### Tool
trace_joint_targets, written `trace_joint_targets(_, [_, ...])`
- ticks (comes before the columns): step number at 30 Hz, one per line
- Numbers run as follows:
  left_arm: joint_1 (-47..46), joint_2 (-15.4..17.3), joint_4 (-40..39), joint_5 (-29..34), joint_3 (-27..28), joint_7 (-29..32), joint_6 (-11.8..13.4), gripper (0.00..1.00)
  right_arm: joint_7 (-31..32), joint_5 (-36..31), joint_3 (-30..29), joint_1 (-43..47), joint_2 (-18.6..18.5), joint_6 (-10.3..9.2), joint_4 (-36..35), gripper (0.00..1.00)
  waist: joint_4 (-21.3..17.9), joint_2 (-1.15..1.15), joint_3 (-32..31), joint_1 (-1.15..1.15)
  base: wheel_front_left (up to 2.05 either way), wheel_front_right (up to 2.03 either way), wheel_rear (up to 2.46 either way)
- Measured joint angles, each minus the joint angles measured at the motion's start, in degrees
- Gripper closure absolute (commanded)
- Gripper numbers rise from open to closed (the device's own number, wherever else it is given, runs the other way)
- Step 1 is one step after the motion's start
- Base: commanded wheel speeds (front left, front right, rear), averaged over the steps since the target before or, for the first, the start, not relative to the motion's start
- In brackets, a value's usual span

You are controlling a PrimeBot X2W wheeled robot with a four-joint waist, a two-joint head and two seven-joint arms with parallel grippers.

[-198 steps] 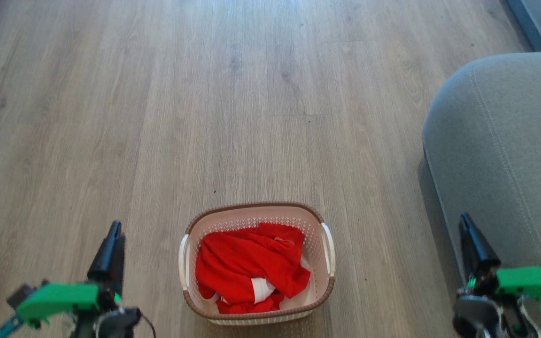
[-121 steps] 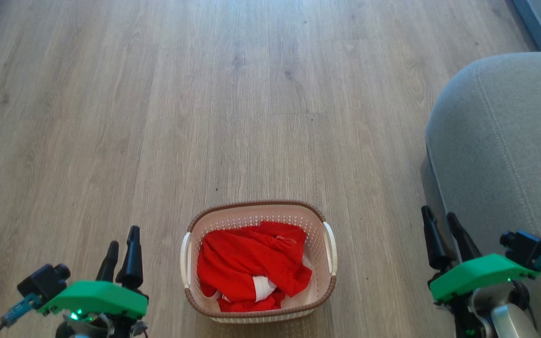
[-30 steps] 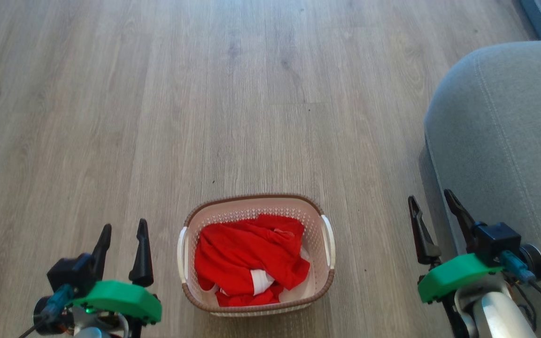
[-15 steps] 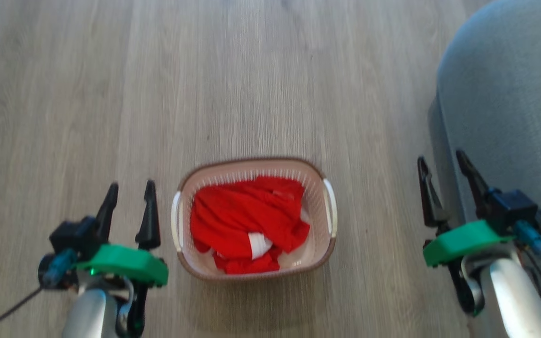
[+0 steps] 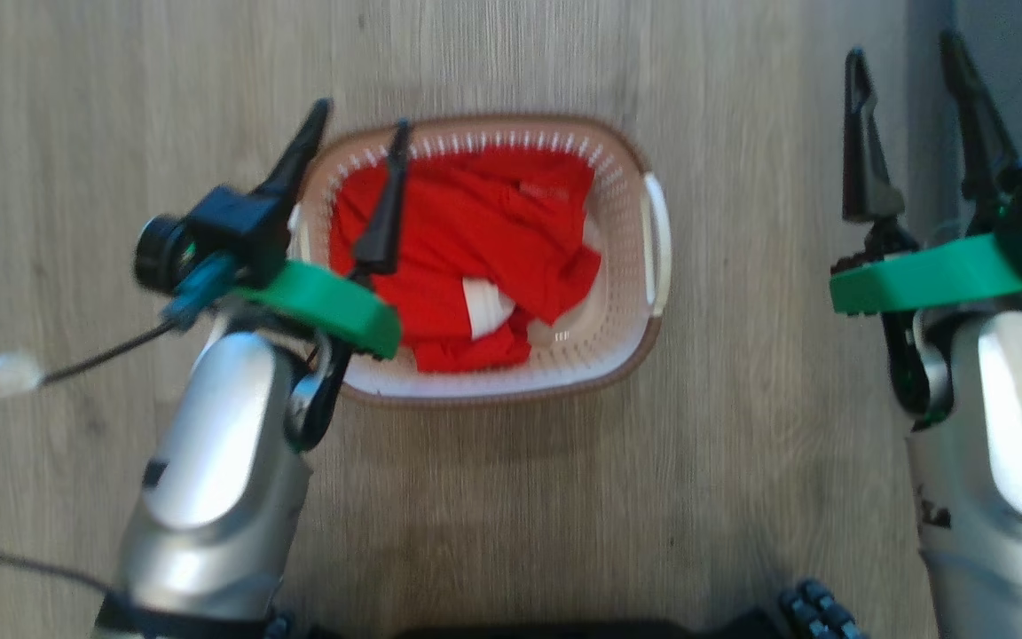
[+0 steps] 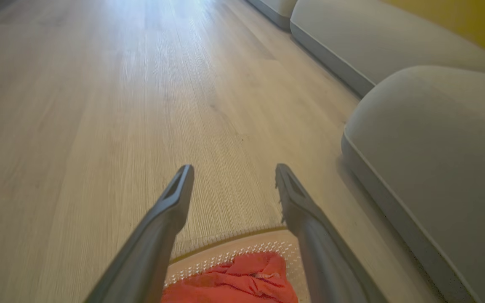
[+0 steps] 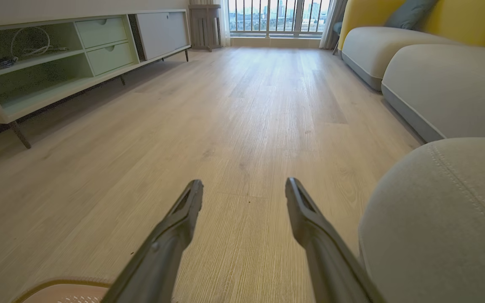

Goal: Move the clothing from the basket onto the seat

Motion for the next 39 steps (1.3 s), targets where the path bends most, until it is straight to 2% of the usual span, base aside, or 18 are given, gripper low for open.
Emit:
trace_joint_targets(3, [-2.8,0.0,4.5,1.7,-2.1,-0.2,-0.5,0.00,0.0,-0.2,0.0,-1.2,0.0,0.00,-0.2,0.00,0.0,0.00,3.0,0.00,0.00,0.00,0.00])
trace_joint_targets(6, [-6.1,-0.1,12.3,2.8,-5.3,-0.2,-0.7,0.00,0.0,-0.3,0.3,-2.4,0.0,0.00,-0.4,0.00,-0.1,0.00,6.7,-0.01,0.00,0.00,0.00])
trace_joint_targets(12, [-15.1,-0.1,25.0,2.8,-9.6,1.6,-1.0,0.00,0.0,-0.3,1.0,-5.1,0.0,0.00,-1.8,0.00,-1.3,0.00,11.8,-0.02,0.00,0.00,0.00])
trace_joint_targets(20, [-25.2,-0.2,38.3,1.6,-13.8,7.4,1.5,0.00,0.0,0.2,1.4,-5.9,0.1,0.00,-3.4,0.00,-4.6,0.00,16.1,-0.02,0.00,0.00,0.00])
trace_joint_targets(28, [-30.5,-0.2,46.5,0.2,-15.4,9.4,3.5,0.00,-0.2,1.3,2.0,-5.9,0.2,0.00,-4.6,0.00,-7.2,0.00,18.9,-0.03,0.00,0.00,0.00])
trace_joint_targets(39, [-36.9,0.1,53.3,0.2,-16.6,12.4,4.5,0.00,-0.2,4.0,2.5,-5.7,0.4,0.00,-7.9,0.00,-9.6,0.00,24.7,-0.03,0.00,0.00,0.00])
